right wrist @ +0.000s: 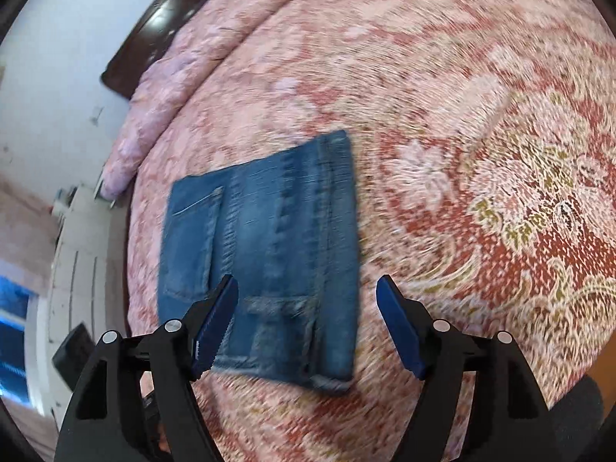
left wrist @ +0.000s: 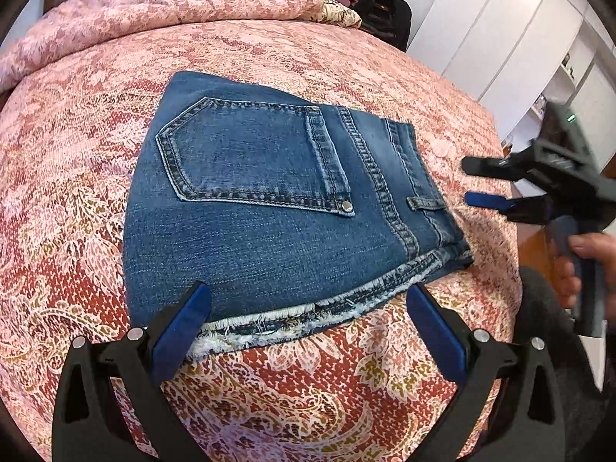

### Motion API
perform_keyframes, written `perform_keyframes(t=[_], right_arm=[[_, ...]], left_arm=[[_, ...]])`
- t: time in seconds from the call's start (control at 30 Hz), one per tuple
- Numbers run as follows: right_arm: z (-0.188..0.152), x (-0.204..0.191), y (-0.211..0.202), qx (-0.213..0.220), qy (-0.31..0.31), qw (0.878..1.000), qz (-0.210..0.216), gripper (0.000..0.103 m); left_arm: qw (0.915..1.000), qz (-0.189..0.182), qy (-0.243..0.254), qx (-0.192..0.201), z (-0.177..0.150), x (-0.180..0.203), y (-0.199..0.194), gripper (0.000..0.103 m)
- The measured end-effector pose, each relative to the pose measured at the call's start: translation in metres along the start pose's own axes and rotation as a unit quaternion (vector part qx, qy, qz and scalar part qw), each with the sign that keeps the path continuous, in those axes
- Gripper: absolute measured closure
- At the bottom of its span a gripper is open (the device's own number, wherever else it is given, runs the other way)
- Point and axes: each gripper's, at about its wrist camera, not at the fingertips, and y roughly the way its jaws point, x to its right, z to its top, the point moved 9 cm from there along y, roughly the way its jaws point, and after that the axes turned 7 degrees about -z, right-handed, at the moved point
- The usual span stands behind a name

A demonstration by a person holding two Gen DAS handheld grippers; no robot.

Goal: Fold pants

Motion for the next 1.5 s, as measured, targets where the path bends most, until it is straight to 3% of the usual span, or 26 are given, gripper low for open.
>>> perform_keyframes(t=[0.13,0.3,0.43,0.5,0.57,0.7,0.77,0.87,0.93,1.1,1.23,1.37,1.5], right_arm=[[0.002,0.003,0.021,-0.008,0.018,1.000,0.007,0.030],[-0.005,-0.002,0.035,-0.011,-0.005,1.000,0.003,0.028],[-0.013,-0.026,0.030,-0.035,-0.018,0.997,0.072,0.028],[-0.016,-0.032,0.029,-0.033,-0.044,0.996,0.070,0.028],[-0.016,-0.021,0.037,-0.041,-0.019,0.997,0.069,0.028],[-0.014,-0.010,0.040,-0.026,0.038,0.992,0.118,0.029],[-0.019,-0.019,0.039,-0.043,0.020,0.990,0.136,0.041],[-0.019,-0.025,0.032,-0.043,0.014,0.986,0.158,0.046],[-0.020,-0.014,0.038,-0.050,0.022,0.989,0.137,0.062],[-0.025,-0.015,0.045,-0.045,-0.018,0.995,0.089,0.072],[-0.025,-0.018,0.050,-0.038,-0.021,0.994,0.096,0.073],[-0.028,-0.011,0.047,-0.028,-0.014,0.993,0.114,0.073],[-0.027,-0.013,0.049,-0.027,-0.014,0.993,0.117,0.073]], left_arm=[[1.0000,-0.006,-0.006,0.002,0.000,-0.002,0.000,0.002],[1.0000,-0.004,-0.003,0.001,-0.001,-0.002,0.002,0.002],[1.0000,-0.003,-0.005,0.001,-0.002,-0.004,0.003,0.002],[1.0000,-0.002,-0.004,0.001,-0.002,-0.004,0.003,0.002],[1.0000,-0.002,-0.002,0.001,-0.001,-0.004,0.004,0.002],[1.0000,-0.008,-0.004,0.004,-0.001,-0.005,0.003,0.002],[0.9999,-0.008,-0.007,0.006,-0.001,-0.006,0.003,0.002],[1.0000,-0.005,-0.004,0.004,-0.002,-0.006,0.004,0.002],[1.0000,-0.003,-0.002,0.004,-0.002,-0.006,0.004,0.002],[1.0000,0.001,0.008,0.001,-0.004,-0.002,0.004,0.002],[0.9994,-0.035,-0.003,0.004,0.005,0.003,-0.015,0.002],[0.9942,-0.081,-0.020,0.068,0.036,-0.011,-0.054,0.002],[0.9853,-0.123,-0.103,0.060,0.056,-0.064,-0.051,0.002]])
